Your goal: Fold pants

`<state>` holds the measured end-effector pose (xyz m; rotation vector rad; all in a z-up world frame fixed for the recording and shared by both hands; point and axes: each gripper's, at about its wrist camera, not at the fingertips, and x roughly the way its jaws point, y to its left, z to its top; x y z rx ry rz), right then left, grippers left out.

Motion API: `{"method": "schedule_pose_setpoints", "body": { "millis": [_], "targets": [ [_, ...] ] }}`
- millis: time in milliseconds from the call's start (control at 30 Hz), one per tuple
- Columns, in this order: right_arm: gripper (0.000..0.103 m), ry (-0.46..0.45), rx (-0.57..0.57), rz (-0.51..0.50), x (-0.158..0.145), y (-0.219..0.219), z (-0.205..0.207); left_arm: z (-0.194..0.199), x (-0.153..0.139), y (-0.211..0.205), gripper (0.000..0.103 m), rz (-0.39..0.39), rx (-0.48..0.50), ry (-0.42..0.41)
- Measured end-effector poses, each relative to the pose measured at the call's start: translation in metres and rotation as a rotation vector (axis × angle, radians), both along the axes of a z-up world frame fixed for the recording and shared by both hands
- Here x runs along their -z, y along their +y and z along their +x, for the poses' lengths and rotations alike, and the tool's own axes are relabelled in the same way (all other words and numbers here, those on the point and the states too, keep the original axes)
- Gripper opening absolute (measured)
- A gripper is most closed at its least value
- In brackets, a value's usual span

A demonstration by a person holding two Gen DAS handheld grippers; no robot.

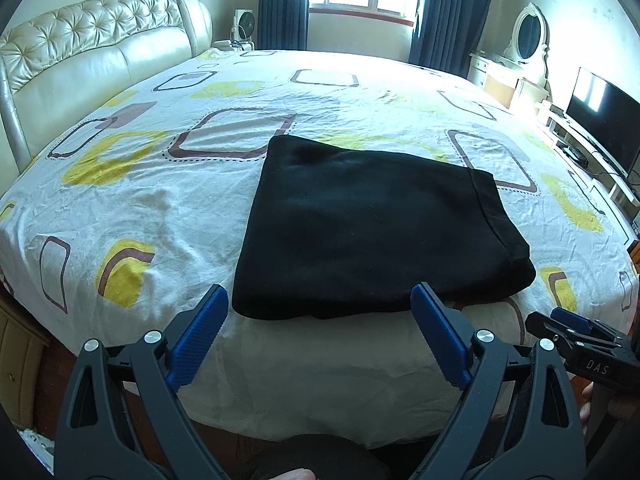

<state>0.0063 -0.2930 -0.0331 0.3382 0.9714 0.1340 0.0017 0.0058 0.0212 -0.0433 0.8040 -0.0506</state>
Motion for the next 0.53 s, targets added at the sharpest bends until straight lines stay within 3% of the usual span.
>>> {"method": "schedule_pose_setpoints", "body": {
  "millis": [67, 133, 233, 333, 433, 533],
  "targets": [
    [0.081, 0.001, 0.0, 0.0, 0.0, 0.0, 0.0, -0.001, -0.003, -0.001, 0.101, -0.009, -0.004, -0.018],
    [0.081, 0.002, -0.003, 0.002, 0.0, 0.0, 0.0, -0.003, -0.009, 0.001, 0.101, -0.026, -0.032, -0.046],
    [0.081, 0.003, -0.001, 0.006, 0.0, -0.001, 0.0, -0.007, -0.017, 0.002, 0.101, 0.041, -0.081, -0.086],
    [0.081, 0.004, 0.008, 0.028, -0.002, -0.006, -0.001, 0.001, -0.021, 0.004, 0.101, 0.037, 0.02, -0.074],
    [0.081, 0.005, 0.019, 0.048, -0.005, -0.017, 0.005, 0.021, -0.025, 0.023, 0.101, 0.026, 0.027, -0.069],
    [0.081, -0.005, 0.043, 0.072, -0.009, -0.034, 0.02, 0.054, -0.023, 0.051, 0.101, 0.077, -0.033, -0.094]
  ]
}}
